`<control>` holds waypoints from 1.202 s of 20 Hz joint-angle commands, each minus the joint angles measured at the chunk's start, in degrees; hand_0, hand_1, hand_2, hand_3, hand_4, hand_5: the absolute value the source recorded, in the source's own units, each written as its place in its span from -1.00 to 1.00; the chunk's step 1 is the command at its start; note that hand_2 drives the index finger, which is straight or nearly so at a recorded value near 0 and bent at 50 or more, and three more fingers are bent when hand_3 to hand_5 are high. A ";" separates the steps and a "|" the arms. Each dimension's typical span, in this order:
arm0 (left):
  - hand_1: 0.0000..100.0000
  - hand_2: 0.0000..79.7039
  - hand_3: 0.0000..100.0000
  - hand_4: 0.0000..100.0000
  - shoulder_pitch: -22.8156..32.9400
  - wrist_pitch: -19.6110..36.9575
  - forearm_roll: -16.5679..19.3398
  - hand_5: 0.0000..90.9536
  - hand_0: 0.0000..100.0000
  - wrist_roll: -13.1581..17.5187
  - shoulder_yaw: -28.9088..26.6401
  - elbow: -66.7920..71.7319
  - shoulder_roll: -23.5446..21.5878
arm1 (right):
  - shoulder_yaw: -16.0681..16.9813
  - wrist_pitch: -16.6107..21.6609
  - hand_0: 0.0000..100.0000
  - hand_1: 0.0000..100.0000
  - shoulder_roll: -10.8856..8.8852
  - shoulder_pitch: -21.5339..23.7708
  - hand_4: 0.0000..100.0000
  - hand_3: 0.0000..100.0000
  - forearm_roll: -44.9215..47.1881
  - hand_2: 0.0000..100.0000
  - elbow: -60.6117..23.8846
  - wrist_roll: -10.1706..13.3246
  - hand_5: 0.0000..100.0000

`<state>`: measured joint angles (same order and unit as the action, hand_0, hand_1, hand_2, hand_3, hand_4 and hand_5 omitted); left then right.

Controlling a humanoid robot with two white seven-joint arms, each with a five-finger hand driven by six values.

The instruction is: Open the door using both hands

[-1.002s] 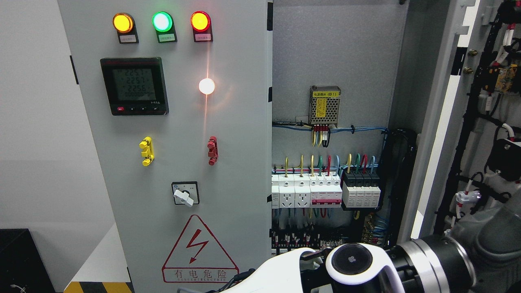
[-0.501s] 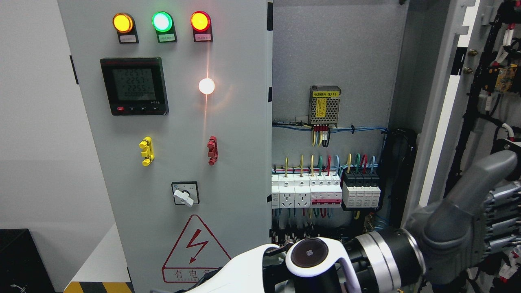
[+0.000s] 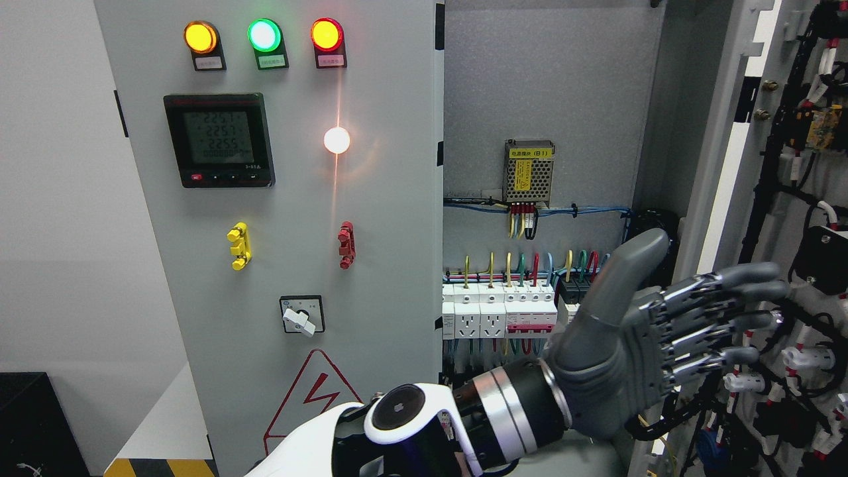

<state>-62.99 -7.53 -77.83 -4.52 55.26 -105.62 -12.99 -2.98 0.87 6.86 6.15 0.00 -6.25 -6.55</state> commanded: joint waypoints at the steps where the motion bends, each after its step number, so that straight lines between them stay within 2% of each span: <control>1: -1.00 -1.00 -1.00 -1.00 7.25 0.14 -0.30 -1.00 -1.00 0.04 -3.84 -6.44 -13.63 | -0.01 0.01 -0.62 -1.00 0.00 0.00 -1.00 -1.00 0.61 -1.00 0.01 -0.04 -1.00; 5: -1.00 -1.00 -1.00 -1.00 14.28 0.23 -0.13 -1.00 -1.00 0.04 -3.93 -7.32 -17.24 | -0.01 0.01 -0.62 -1.00 0.00 0.00 -1.00 -1.00 0.62 -1.00 0.01 -0.04 -1.00; 10: -1.00 -1.00 -1.00 -1.00 25.79 0.23 4.70 -1.00 -1.00 0.04 -4.98 -7.06 -19.26 | 0.08 0.01 -0.62 -1.00 0.00 0.00 -1.00 -1.00 0.62 -1.00 0.01 -0.04 -1.00; 15: -1.00 -1.00 -1.00 -1.00 35.55 0.41 6.11 -1.00 -1.00 0.04 -4.89 -6.45 -21.72 | -0.01 0.01 -0.62 -1.00 0.00 0.00 -1.00 -1.00 0.62 -1.00 0.01 -0.04 -1.00; 20: -1.00 -1.00 -1.00 -1.00 46.18 0.94 14.18 -1.00 -1.00 0.13 -4.98 -4.25 -21.90 | -0.01 0.01 -0.62 -1.00 0.00 0.00 -1.00 -1.00 0.62 -1.00 0.01 -0.04 -1.00; 24: -1.00 -1.00 -1.00 -1.00 54.18 2.25 18.50 -1.00 -1.00 0.04 -5.07 0.13 -21.64 | 0.08 0.01 -0.62 -1.00 0.00 0.00 -1.00 -1.00 0.62 -1.00 0.01 -0.04 -1.00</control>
<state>-19.98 -6.24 -65.16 -4.37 50.94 -109.91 -31.34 -2.97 0.84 6.86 6.15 0.00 -6.24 -6.55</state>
